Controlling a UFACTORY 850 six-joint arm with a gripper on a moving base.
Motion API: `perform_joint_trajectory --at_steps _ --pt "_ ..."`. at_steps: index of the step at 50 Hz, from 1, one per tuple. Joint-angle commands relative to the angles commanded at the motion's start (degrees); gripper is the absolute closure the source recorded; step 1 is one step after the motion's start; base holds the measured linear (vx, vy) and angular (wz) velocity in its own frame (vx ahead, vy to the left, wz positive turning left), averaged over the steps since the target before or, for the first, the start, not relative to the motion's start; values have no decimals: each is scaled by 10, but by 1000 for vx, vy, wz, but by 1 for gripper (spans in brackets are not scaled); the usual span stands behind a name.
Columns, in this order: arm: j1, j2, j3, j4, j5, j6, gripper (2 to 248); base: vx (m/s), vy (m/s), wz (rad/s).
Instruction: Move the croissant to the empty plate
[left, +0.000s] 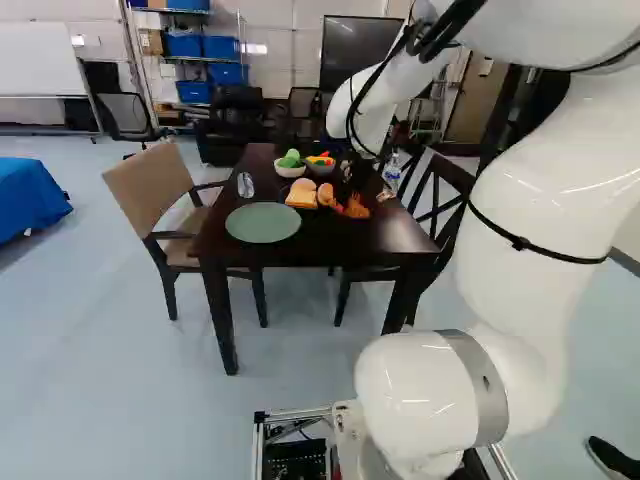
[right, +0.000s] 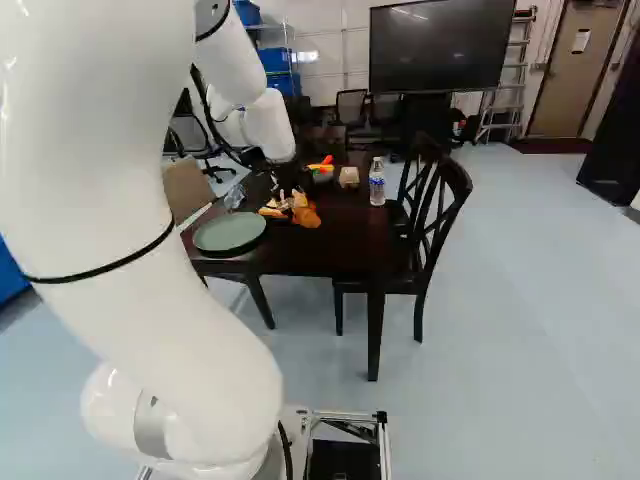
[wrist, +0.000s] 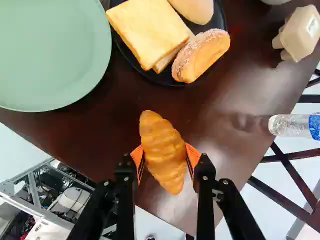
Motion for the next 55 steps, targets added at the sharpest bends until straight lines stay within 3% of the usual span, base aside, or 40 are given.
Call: perform_joint_trajectory --at_steps 13,55 --pt "9 13 -8 0 0 0 126 0 0 0" --pt "85 -15 -75 0 0 0 126 0 0 0"
